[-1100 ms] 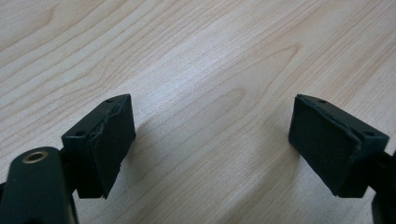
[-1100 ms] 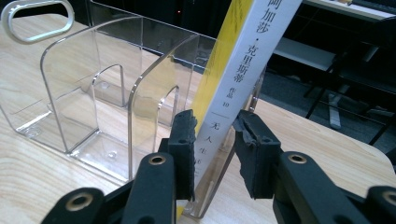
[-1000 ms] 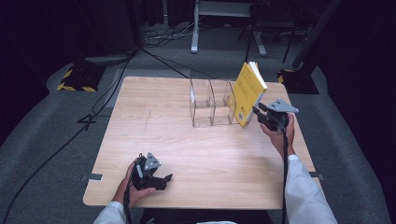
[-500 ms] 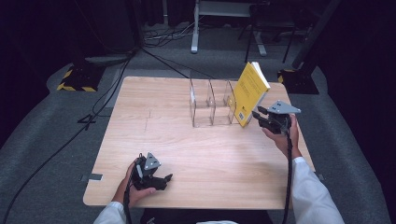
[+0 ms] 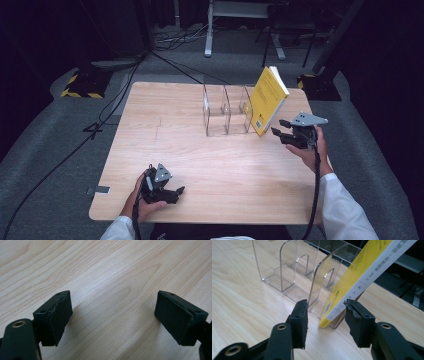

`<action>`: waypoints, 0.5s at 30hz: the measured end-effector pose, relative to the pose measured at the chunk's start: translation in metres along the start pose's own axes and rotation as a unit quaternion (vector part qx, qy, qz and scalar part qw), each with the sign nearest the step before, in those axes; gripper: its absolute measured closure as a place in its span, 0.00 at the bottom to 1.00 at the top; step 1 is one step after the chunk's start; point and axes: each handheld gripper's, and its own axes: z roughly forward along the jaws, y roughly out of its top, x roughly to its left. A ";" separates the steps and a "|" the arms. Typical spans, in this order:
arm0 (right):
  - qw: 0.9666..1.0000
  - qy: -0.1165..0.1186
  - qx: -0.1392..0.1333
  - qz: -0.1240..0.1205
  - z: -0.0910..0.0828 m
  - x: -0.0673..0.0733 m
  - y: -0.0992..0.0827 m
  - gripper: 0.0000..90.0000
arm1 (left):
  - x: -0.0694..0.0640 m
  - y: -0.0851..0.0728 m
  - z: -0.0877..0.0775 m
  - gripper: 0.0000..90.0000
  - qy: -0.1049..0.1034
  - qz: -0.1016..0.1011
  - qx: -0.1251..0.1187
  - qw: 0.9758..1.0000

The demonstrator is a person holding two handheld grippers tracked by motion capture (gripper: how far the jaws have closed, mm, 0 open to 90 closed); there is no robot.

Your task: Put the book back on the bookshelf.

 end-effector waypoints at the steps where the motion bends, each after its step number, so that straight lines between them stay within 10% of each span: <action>1: 1.000 0.002 0.002 -0.001 -0.001 0.001 0.000 0.58 | 0.000 0.000 0.000 0.17 0.000 0.000 0.000 1.000; 15: 0.998 0.032 0.042 -0.043 -0.016 0.018 -0.018 0.45 | 0.000 0.000 0.000 0.17 0.000 0.000 0.000 1.000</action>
